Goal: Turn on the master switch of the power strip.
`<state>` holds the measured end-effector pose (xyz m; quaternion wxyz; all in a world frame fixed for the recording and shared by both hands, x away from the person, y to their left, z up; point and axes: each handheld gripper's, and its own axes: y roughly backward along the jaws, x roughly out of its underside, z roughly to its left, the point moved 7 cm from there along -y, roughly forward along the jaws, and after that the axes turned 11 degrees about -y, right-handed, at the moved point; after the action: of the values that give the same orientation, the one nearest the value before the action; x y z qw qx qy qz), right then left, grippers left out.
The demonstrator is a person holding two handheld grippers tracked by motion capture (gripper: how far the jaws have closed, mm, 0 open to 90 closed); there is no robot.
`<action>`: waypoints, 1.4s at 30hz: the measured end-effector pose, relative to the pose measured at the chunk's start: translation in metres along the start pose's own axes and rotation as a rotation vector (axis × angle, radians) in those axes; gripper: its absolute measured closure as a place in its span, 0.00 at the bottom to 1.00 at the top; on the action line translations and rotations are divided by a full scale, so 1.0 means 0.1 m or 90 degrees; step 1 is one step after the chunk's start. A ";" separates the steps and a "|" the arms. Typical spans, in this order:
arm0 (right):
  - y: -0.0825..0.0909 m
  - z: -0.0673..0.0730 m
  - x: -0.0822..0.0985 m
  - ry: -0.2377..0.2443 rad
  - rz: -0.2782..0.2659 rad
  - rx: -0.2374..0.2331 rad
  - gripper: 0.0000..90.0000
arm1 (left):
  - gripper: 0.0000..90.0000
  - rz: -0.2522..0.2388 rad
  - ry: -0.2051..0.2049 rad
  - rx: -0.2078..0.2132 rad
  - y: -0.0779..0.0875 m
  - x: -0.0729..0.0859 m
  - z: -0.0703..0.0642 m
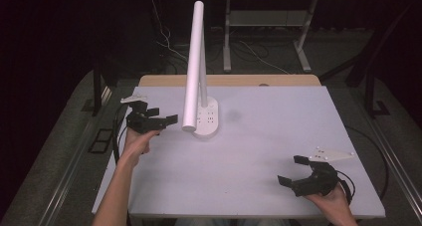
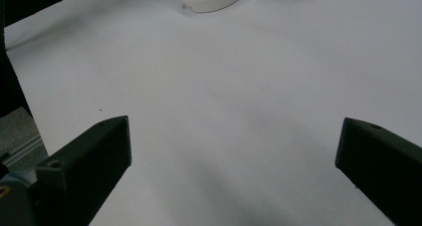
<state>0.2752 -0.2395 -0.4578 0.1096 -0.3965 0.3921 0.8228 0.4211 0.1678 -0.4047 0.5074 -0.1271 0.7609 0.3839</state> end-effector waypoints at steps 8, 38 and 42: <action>0.00 0.01 0.00 0.001 -0.001 0.000 0.01 | 0.00 -0.014 -0.008 0.013 0.13 0.06 -0.18; 0.02 0.04 0.00 0.008 -0.006 0.001 0.01 | 0.00 0.004 -0.064 0.070 0.32 0.79 -0.99; 0.02 0.04 0.01 0.008 -0.005 0.000 0.01 | 0.00 0.018 -0.080 0.070 0.32 0.90 -1.01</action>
<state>0.2714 -0.2378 -0.4559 0.1102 -0.4032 0.3914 0.8198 0.2935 0.1345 -0.4494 0.5550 -0.0639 0.7489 0.3563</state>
